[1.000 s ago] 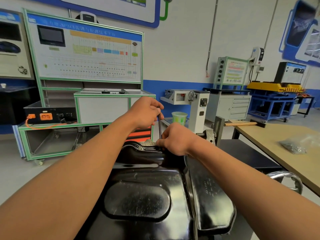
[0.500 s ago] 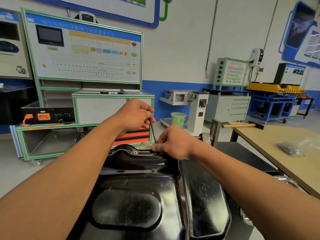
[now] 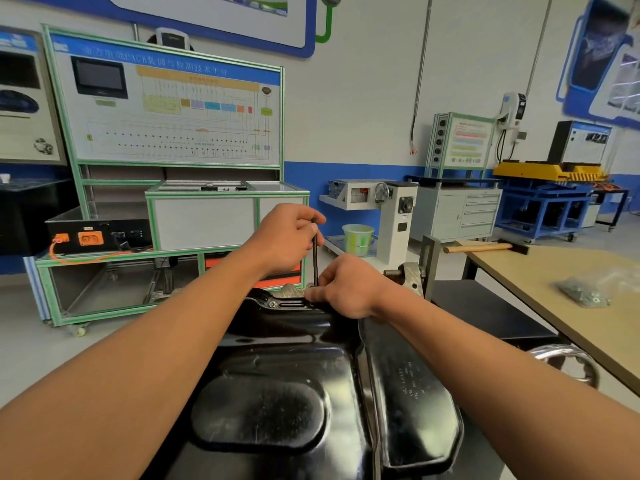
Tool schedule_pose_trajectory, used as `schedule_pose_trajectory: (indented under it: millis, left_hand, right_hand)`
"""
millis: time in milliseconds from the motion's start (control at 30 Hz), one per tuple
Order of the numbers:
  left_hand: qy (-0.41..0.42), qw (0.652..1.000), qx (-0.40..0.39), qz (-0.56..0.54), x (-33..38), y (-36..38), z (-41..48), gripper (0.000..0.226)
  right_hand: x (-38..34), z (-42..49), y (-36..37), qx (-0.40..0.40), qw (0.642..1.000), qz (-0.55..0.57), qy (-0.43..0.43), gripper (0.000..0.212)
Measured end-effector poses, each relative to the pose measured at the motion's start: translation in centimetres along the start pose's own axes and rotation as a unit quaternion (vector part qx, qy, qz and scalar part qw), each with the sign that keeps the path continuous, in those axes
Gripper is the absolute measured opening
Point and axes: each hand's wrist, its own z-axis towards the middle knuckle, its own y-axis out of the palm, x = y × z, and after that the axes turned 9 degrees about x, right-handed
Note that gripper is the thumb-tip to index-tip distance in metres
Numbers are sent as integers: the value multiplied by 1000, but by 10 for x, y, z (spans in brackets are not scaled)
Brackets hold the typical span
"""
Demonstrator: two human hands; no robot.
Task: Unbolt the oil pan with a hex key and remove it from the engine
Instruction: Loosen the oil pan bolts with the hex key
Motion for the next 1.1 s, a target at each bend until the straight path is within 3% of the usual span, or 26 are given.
schedule_pose_trajectory:
  millis: [267, 500, 700, 1100]
  left_hand:
    - [44, 998, 0, -36, 1, 12, 4, 28]
    - [30, 998, -59, -25, -5, 26, 9, 23]
    - [42, 995, -91, -27, -9, 26, 13, 30]
    - [64, 991, -112, -41, -5, 30, 14, 31]
  right_hand:
    - [11, -3, 8, 29, 987, 151, 35, 36]
    - [10, -1, 9, 34, 990, 126, 57, 39]
    - [13, -3, 15, 87, 978, 172, 84, 42]
    - [21, -5, 19, 118, 970, 199, 79, 52]
